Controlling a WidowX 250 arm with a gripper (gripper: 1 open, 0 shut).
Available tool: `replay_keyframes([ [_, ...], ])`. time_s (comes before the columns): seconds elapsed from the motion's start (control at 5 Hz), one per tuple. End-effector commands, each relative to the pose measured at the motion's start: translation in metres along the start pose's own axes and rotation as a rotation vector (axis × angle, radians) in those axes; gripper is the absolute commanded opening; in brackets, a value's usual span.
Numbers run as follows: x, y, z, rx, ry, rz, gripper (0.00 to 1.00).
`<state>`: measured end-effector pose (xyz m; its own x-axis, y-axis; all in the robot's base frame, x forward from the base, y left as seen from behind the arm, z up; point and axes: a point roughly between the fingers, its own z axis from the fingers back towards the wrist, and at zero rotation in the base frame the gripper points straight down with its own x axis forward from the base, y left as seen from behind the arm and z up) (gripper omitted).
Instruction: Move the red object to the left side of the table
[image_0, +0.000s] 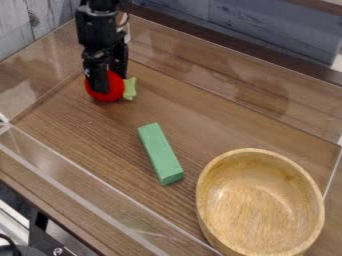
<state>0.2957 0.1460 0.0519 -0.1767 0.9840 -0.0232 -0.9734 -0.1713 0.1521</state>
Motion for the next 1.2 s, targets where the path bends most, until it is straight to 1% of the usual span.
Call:
replay_keyframes([
  [0.0,-0.001,0.003,0.033,-0.064,-0.019,0.012,1.0],
  [0.2,0.005,-0.001,0.044,-0.058,-0.021,-0.029,1.0],
  [0.4,0.007,-0.007,0.05,-0.053,-0.028,-0.057,1.0],
  [0.6,0.004,-0.003,0.048,-0.041,-0.04,-0.088,0.0],
  [0.8,0.004,-0.002,0.046,-0.03,-0.048,-0.097,1.0],
  [1.0,0.008,-0.003,0.044,-0.02,-0.047,-0.078,1.0],
])
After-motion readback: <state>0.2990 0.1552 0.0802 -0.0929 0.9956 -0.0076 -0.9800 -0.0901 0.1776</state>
